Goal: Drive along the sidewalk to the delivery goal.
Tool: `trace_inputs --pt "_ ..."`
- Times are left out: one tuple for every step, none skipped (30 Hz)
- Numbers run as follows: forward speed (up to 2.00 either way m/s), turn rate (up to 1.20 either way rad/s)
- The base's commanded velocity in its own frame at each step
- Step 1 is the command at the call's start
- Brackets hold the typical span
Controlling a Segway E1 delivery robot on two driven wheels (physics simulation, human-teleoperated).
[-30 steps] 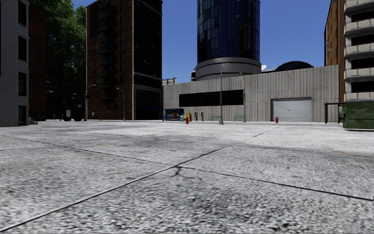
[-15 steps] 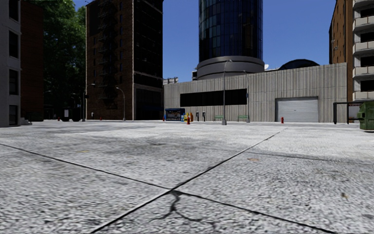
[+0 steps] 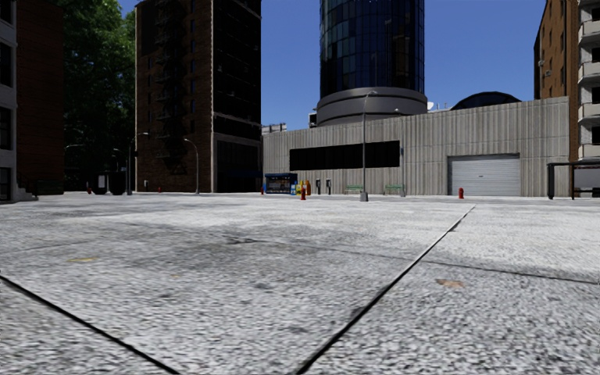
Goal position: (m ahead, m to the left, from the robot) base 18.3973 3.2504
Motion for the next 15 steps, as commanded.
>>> trace_inputs --pt "1.99 0.0" --pt "1.99 0.0" --pt "1.99 0.0" --pt "1.99 0.0" --pt "1.99 0.0" --pt "1.99 0.0" --pt "1.99 0.0" --pt "1.99 0.0" --pt "1.99 0.0" --pt "1.99 0.0" --pt "1.99 0.0" --pt "1.99 0.0" --pt "1.99 0.0" --pt "1.99 0.0" --pt "1.99 0.0"
